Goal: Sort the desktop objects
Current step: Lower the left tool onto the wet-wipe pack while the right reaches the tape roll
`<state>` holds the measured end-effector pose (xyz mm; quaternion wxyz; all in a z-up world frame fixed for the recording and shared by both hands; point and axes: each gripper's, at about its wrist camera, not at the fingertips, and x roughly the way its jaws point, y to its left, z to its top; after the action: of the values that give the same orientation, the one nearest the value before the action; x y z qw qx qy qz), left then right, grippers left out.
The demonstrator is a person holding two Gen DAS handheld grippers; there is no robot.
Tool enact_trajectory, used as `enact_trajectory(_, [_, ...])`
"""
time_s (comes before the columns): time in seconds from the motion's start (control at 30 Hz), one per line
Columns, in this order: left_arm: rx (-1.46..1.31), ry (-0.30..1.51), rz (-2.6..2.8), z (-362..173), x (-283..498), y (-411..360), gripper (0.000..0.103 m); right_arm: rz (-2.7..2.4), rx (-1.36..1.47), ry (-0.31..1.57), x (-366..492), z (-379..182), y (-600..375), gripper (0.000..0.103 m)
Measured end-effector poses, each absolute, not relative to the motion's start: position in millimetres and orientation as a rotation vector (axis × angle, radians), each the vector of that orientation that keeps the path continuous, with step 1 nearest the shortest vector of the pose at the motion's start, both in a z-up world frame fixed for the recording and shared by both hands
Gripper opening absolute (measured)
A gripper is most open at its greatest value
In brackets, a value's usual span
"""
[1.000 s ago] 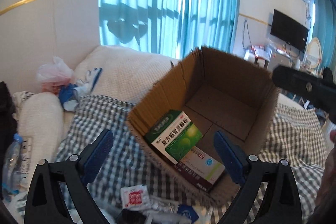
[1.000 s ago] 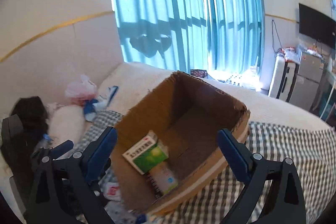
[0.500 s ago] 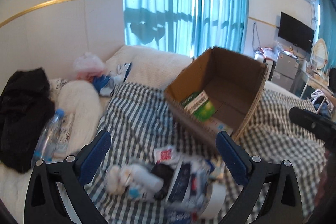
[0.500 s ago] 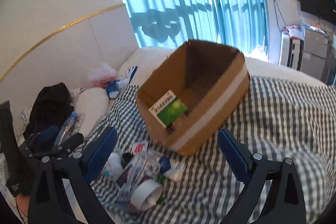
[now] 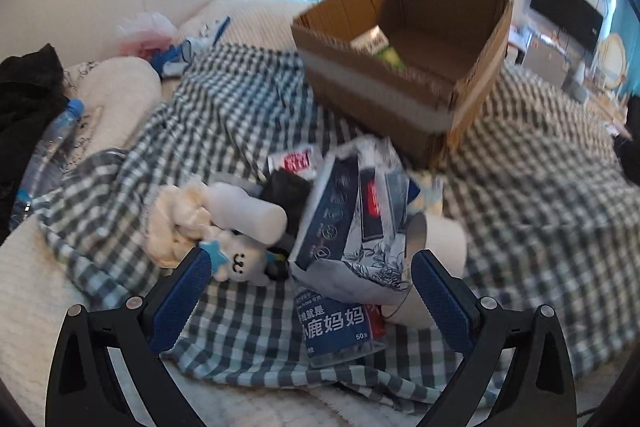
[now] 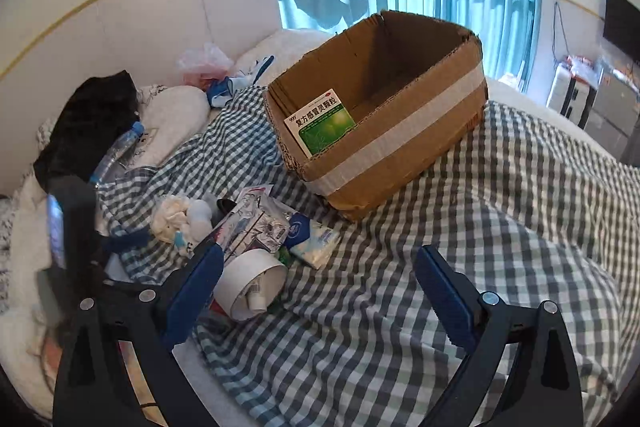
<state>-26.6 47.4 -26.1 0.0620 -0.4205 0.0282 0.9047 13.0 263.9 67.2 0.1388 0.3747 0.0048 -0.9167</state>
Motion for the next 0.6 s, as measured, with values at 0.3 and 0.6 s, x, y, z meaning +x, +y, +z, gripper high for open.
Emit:
enact_trajectory(0.3, [-1.313, -0.036, 2.664, -58.0, -43.3, 42.1, 0.103, -2.591, 1.200, 0.058, -1.5, 44.3, 253.4, 0.097])
enact_trajectory(0.6, [-1.273, -0.053, 2.547, -68.0, -48.4, 43.8, 0.050, -2.478, 1.306, 0.065, -16.2, 19.4, 233.2, 0.097])
